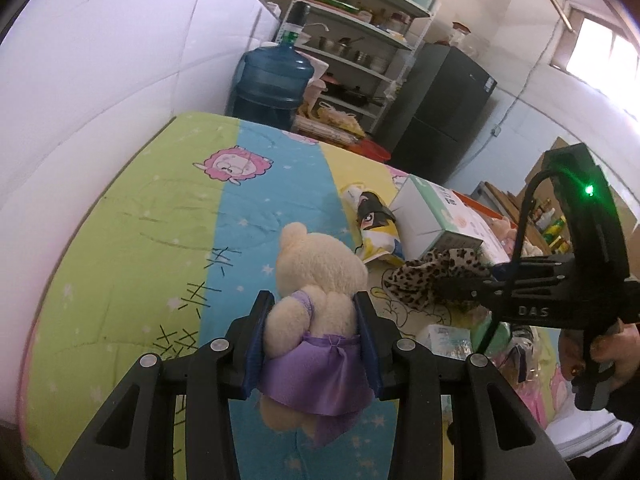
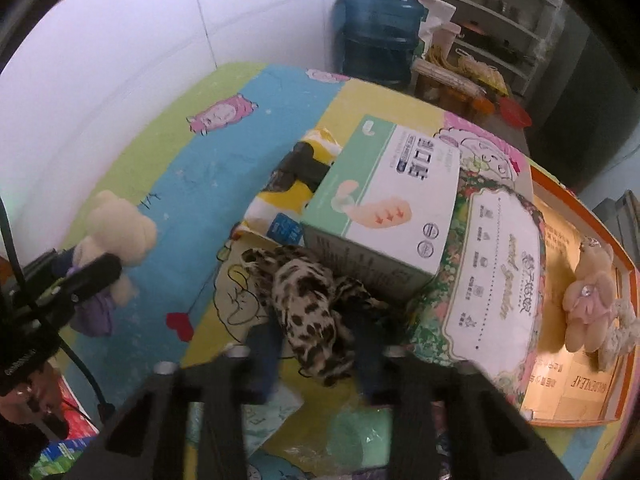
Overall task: Organize soft objects
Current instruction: 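Grasp the purple-skirted teddy bear with the left tool while the right tool grasps the leopard scrunchie, then carry the teddy bear and leopard scrunchie over the GOLDENLEAF box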
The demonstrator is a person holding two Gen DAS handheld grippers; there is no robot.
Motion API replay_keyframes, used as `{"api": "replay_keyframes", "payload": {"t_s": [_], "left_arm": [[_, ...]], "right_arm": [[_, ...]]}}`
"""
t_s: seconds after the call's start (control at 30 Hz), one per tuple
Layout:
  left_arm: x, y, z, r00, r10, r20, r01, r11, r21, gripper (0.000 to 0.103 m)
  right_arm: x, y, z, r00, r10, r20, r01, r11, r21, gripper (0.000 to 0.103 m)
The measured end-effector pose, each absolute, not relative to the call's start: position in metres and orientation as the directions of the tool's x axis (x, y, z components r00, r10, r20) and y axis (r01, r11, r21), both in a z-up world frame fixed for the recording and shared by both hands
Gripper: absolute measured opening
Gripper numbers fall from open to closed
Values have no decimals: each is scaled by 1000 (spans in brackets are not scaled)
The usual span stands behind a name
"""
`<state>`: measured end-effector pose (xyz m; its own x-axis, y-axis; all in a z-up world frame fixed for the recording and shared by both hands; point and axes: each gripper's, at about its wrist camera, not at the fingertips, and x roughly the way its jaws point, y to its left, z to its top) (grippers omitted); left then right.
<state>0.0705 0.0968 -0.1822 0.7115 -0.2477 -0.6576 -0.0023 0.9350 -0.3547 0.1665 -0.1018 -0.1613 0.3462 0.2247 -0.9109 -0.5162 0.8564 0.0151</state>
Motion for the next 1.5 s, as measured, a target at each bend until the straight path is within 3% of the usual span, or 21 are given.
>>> {"api": "replay_keyframes", "payload": {"t_s": [0.1,0.8,1.5], "left_arm": [[68,96,-183,711,-246,-659,-11,933,-360,41],[61,81,-146,722,-289,-628,82,938,-338,41],[60,22,-88,704,-397,-589,286,917,-277,41]], "right_arm": [[167,-106,-166,316,258,-913,-506,860,68,14],[126,-120,-98,437,375,-818,-456,876,158,14],[71,-196,-45,627,314,-712,-259,947,190,14]]}}
